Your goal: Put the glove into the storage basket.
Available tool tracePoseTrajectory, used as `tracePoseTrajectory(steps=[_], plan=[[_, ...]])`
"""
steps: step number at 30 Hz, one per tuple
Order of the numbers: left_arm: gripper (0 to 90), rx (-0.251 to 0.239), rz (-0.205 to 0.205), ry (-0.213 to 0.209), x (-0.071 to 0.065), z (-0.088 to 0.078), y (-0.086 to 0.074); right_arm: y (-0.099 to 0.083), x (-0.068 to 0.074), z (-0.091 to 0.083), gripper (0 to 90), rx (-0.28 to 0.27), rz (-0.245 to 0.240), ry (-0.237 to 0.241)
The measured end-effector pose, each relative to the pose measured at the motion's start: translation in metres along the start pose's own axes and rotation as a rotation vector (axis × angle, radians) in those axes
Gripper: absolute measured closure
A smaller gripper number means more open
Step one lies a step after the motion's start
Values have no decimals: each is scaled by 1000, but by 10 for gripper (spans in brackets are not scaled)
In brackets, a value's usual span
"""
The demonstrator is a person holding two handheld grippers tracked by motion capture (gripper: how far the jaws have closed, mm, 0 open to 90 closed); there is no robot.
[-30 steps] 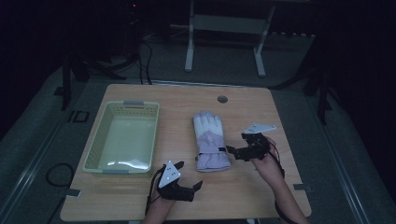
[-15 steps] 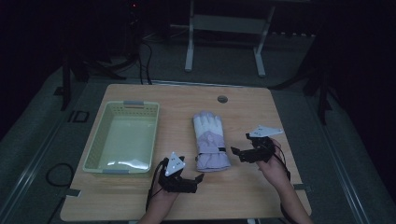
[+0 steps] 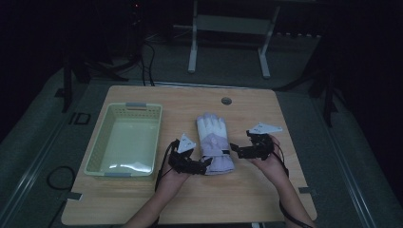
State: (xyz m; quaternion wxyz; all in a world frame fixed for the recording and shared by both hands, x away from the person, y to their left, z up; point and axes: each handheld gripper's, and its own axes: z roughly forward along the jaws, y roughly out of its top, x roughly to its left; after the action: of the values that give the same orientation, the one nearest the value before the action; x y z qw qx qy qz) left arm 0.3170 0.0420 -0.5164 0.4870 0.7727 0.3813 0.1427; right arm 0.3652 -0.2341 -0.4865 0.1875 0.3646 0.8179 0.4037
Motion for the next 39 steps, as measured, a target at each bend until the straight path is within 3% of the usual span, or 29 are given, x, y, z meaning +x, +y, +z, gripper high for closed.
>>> tracePoseTrajectory(steps=[6,8,11,14,17,23,25,28,30,34,35,37,39], plan=[[71,29,9,17,9,15,18,16,0,12,177,-10,0,-8],[169,29,14,51,9,18,19,19,0,17,224,-8,-8,-4],[172,53,-18,35,12,26,18,17,1,25,236,2,5,18],[187,89,-37,54,13,34,14,11,2,35,262,14,32,29],[187,141,-64,64,15,42,10,4,3,46,329,58,28,26],[188,191,-127,43,21,53,2,-8,-1,61,403,123,84,71],[188,199,-113,46,21,56,0,-12,-1,67,422,152,86,77],[196,203,-102,45,21,60,-2,-17,-7,74,422,180,156,124],[202,207,-100,39,22,62,-2,-19,-11,77,426,190,188,149],[207,222,-133,-13,29,66,-4,-22,-17,81,510,204,238,233],[242,222,-133,-13,29,66,-4,-22,-17,81,510,204,238,233],[294,229,-127,-76,32,69,-3,-22,-18,82,589,210,241,263],[329,243,-127,-87,33,70,-2,-21,-17,82,618,217,230,261]])
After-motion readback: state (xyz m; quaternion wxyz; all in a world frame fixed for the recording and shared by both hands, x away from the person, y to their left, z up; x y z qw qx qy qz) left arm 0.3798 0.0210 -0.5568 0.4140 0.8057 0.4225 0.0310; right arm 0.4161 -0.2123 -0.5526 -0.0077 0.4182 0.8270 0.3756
